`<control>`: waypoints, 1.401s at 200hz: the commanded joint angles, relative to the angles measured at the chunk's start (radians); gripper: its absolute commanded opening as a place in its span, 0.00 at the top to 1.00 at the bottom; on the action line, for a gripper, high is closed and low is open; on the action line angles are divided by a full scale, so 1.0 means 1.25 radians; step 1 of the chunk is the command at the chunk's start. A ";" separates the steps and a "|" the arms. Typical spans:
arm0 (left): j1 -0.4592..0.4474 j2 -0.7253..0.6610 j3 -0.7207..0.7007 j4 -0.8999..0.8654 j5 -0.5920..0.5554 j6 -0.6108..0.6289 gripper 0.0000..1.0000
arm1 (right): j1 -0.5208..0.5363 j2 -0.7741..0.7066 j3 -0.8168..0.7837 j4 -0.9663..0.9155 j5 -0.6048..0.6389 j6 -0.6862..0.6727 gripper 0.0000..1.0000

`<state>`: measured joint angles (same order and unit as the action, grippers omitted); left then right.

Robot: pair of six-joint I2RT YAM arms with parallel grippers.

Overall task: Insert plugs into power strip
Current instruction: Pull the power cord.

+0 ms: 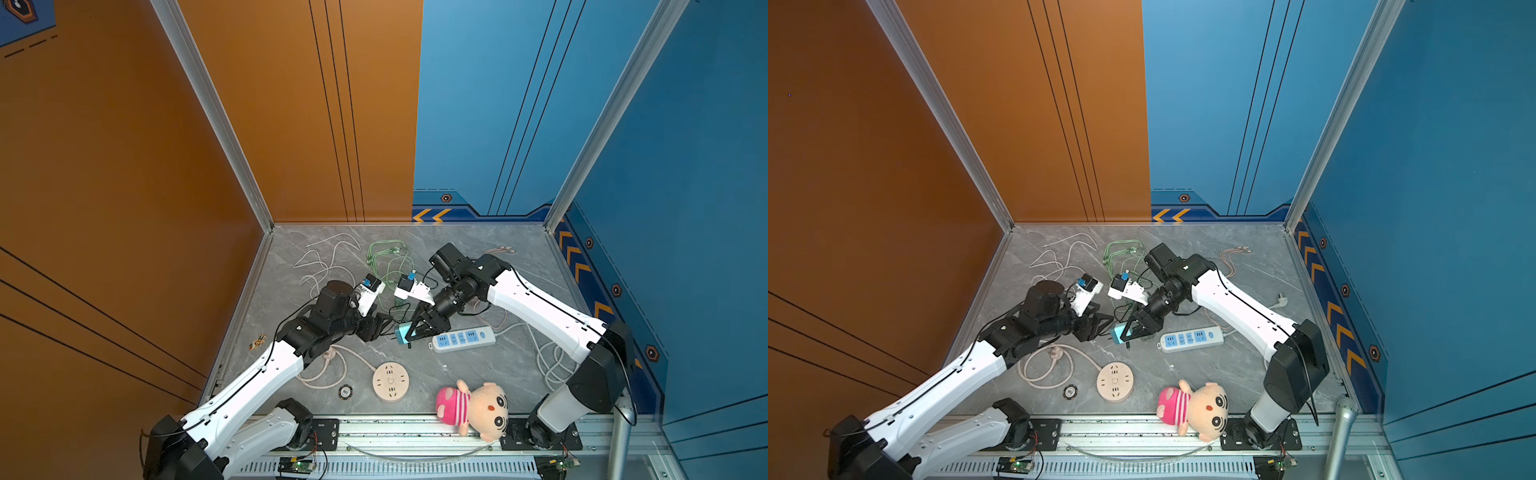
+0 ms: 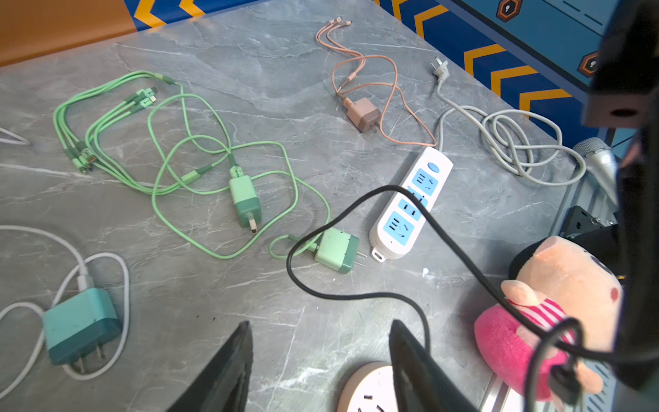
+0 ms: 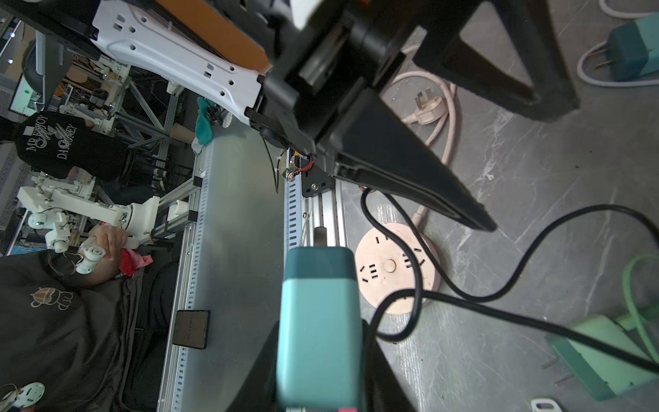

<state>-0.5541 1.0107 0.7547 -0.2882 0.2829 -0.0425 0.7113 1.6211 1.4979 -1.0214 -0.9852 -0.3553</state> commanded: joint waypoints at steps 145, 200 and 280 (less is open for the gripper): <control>0.091 0.222 0.052 0.194 0.090 -0.038 0.91 | 0.028 -0.043 0.005 -0.020 -0.028 0.017 1.00; 0.187 0.270 0.107 0.167 -0.031 -0.150 0.91 | -0.002 -0.074 -0.018 -0.019 -0.002 0.009 1.00; 0.346 0.318 0.163 0.069 -0.151 -0.329 0.94 | -0.081 -0.156 -0.088 -0.014 0.027 0.001 1.00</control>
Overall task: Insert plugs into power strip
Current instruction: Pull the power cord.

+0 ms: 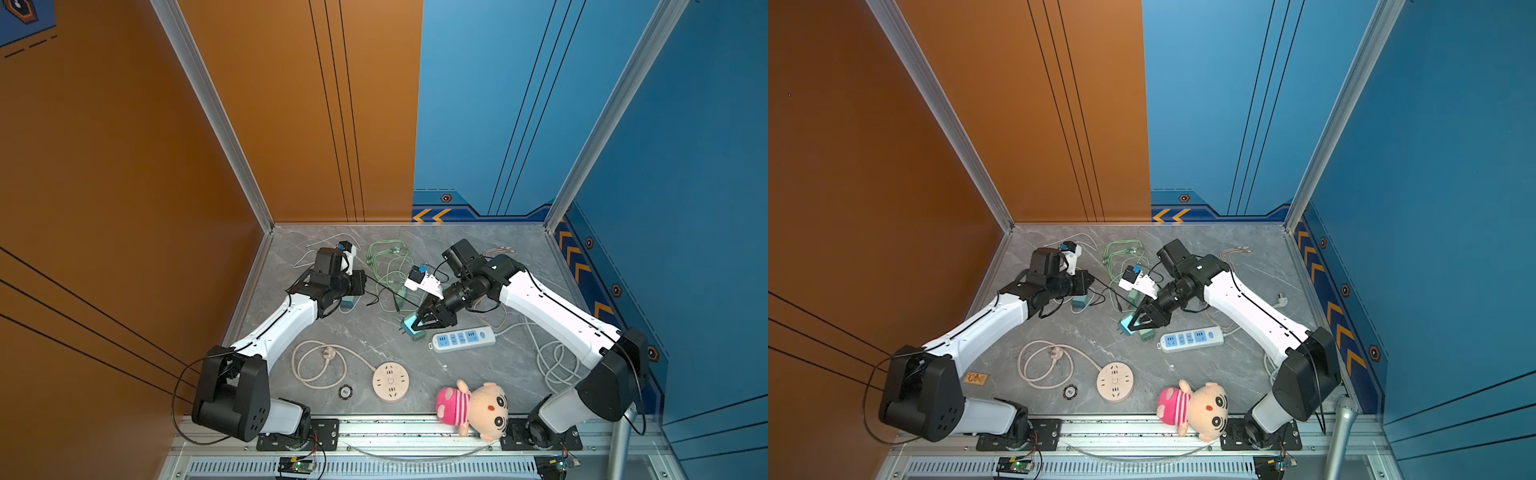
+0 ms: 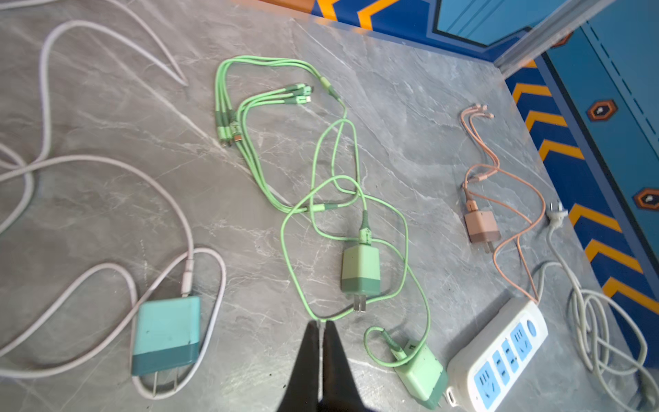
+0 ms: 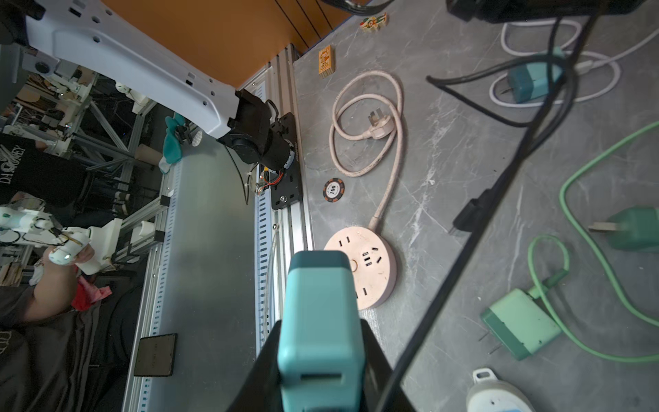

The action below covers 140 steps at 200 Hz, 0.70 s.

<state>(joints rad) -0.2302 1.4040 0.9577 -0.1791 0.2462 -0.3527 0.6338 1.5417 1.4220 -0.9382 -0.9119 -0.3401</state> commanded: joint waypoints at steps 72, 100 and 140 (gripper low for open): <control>0.015 -0.033 0.080 -0.015 0.008 -0.011 0.92 | -0.034 -0.044 -0.056 -0.016 -0.045 0.013 1.00; -0.017 -0.044 0.097 -0.014 0.035 0.010 0.88 | -0.034 -0.032 -0.052 0.004 -0.038 0.017 1.00; -0.050 -0.026 0.147 -0.142 0.001 0.084 0.56 | -0.053 -0.049 -0.066 0.074 0.003 0.068 1.00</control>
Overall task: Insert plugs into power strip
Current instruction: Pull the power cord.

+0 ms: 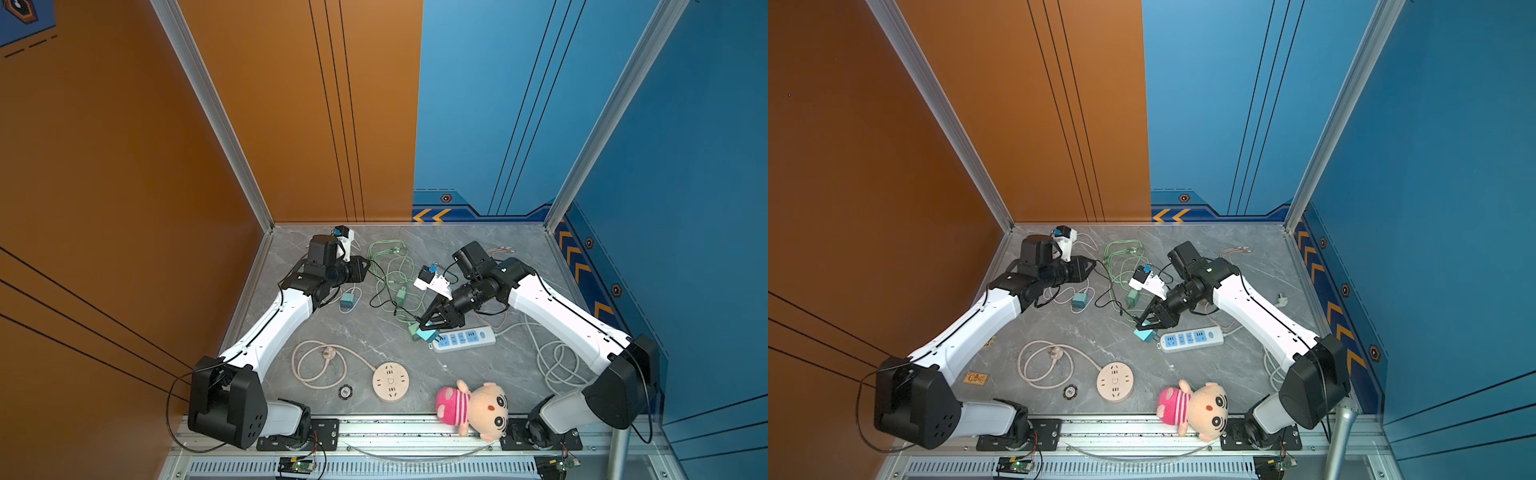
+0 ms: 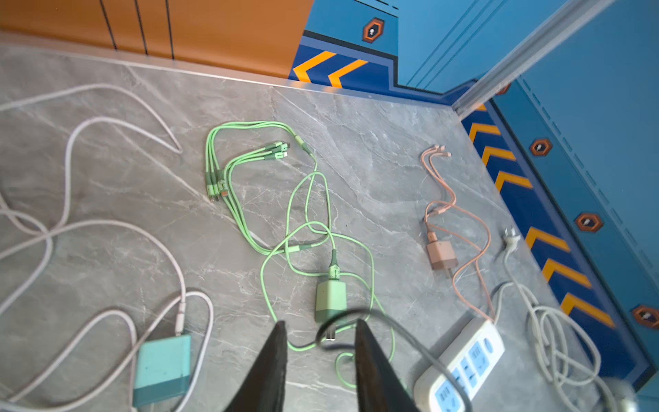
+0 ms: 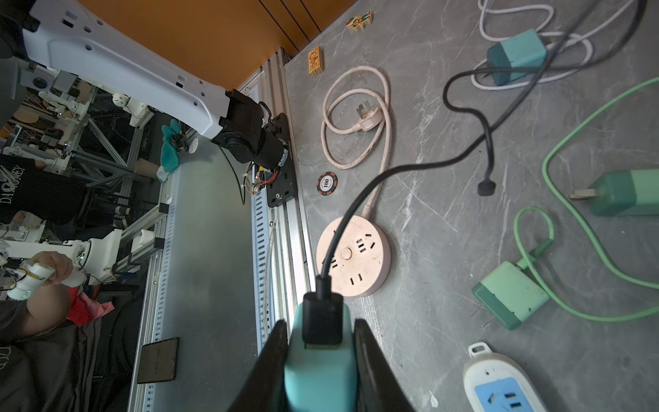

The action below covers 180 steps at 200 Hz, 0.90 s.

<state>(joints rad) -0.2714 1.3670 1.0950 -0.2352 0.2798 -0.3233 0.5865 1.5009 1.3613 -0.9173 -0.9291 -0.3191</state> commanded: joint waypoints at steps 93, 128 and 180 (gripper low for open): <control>-0.078 -0.067 -0.040 -0.132 0.168 0.191 0.53 | -0.047 0.017 0.010 0.137 0.045 0.119 1.00; -0.158 -0.095 -0.092 -0.143 0.219 0.272 0.49 | -0.054 0.019 0.020 0.138 0.053 0.125 1.00; -0.221 -0.087 -0.131 -0.194 0.069 0.296 0.48 | -0.070 0.008 0.027 0.139 0.047 0.132 1.00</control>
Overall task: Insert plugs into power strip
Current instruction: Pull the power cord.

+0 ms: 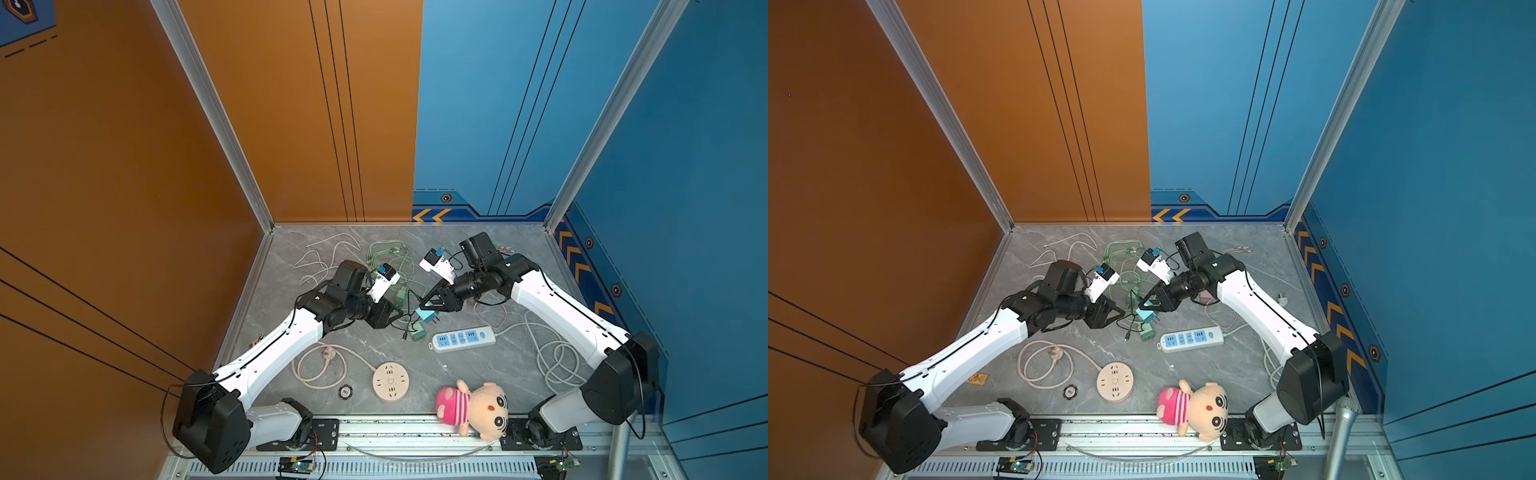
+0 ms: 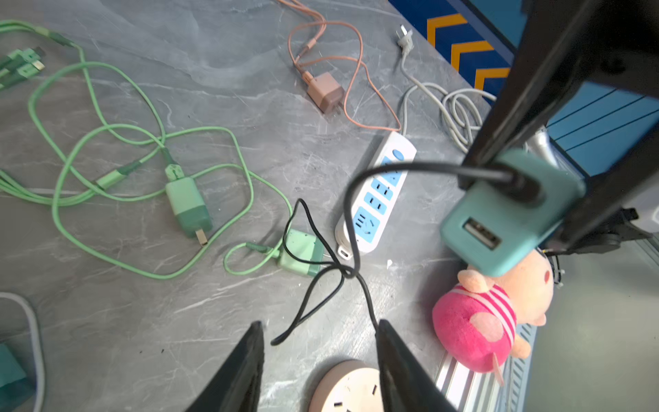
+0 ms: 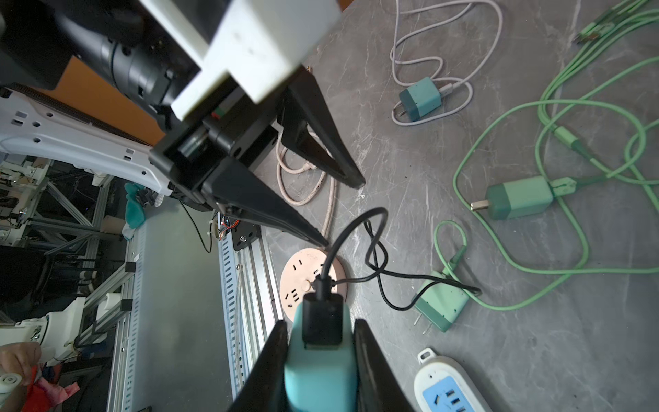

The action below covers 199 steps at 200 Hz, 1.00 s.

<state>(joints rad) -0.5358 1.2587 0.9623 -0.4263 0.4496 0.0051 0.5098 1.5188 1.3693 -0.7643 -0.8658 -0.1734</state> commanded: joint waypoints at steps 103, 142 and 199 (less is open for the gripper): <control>-0.090 0.180 0.044 -0.019 -0.090 0.076 0.52 | -0.001 -0.012 0.013 0.026 -0.002 0.034 1.00; -0.077 0.158 0.014 0.076 -0.112 0.036 0.72 | -0.002 -0.021 0.000 0.026 0.013 0.037 1.00; -0.057 0.057 -0.065 0.125 -0.105 0.061 0.54 | -0.009 -0.025 -0.001 0.026 0.014 0.039 1.00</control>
<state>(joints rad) -0.6159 1.3849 0.9348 -0.3214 0.3321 0.0635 0.5045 1.5185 1.3697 -0.7471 -0.8581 -0.1326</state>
